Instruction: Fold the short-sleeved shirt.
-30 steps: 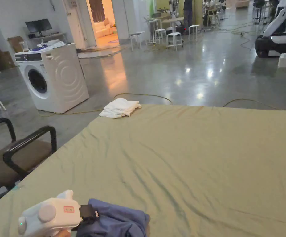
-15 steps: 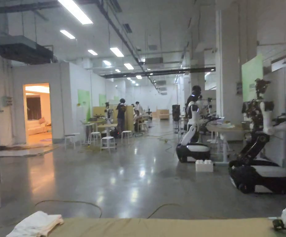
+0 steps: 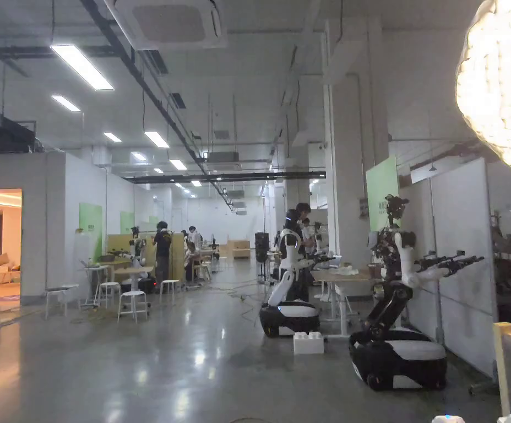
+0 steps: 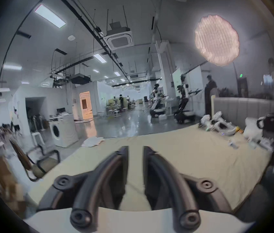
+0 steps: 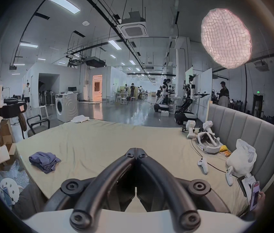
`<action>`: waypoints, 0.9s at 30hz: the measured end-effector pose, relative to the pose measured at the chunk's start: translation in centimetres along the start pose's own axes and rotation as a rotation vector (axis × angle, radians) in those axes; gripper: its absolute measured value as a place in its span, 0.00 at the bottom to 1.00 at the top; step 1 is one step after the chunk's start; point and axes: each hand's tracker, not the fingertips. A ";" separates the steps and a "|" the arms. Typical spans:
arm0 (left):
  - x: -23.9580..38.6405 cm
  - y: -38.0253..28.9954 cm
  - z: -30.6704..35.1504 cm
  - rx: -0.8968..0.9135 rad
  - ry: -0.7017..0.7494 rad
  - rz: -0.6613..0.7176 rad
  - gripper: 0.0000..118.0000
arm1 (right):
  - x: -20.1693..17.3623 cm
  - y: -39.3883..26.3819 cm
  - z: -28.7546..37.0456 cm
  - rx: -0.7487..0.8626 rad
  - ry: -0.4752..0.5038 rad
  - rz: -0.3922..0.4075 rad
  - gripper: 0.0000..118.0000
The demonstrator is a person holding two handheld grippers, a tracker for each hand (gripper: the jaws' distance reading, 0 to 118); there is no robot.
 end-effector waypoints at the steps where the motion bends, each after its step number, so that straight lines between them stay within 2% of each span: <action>1: 0.2 -0.1 0.2 0.009 -0.047 0.037 0.00 | 0.0 0.0 0.2 0.005 0.000 -0.006 0.00; 6: 2.5 0.9 0.8 0.043 -0.014 -0.005 0.00 | 0.0 0.1 0.8 0.038 -0.008 -0.030 0.00; 14: 2.4 2.5 1.7 0.080 -0.007 0.007 0.00 | 0.4 0.2 0.8 0.058 -0.010 -0.064 0.01; 15: 2.3 2.7 1.8 0.074 -0.011 0.013 0.00 | 0.2 0.3 0.9 0.061 -0.012 -0.071 0.08; 16: 2.2 2.8 1.8 0.065 -0.015 0.018 0.03 | 0.2 0.3 1.0 0.071 -0.016 -0.076 0.27; 17: 2.0 3.1 1.9 0.053 -0.024 0.030 0.23 | 0.2 0.3 1.1 0.079 -0.012 -0.079 0.60; 18: 1.9 3.2 2.1 0.052 -0.025 0.034 0.47 | 0.1 0.4 1.1 0.081 -0.010 -0.081 0.70; 20: 1.9 3.1 2.2 0.053 -0.021 0.038 0.94 | -0.2 0.6 1.5 0.110 -0.010 -0.076 0.70; 21: 1.9 3.1 2.5 0.069 -0.024 0.037 1.00 | -0.3 0.8 1.6 0.111 -0.005 -0.074 0.70; 22: 1.9 3.1 2.7 0.079 -0.027 0.040 1.00 | -0.4 0.9 1.6 0.114 -0.004 -0.073 0.74; 24: 1.8 3.3 2.9 0.097 -0.029 0.050 1.00 | -0.6 1.2 1.6 0.120 -0.017 -0.067 0.93; 25: 1.8 3.4 2.9 0.099 -0.025 0.056 1.00 | -0.7 1.1 1.6 0.126 -0.026 -0.066 1.00; 27: 1.8 3.4 3.1 0.101 -0.027 0.062 1.00 | -0.7 1.1 1.8 0.145 -0.031 -0.077 1.00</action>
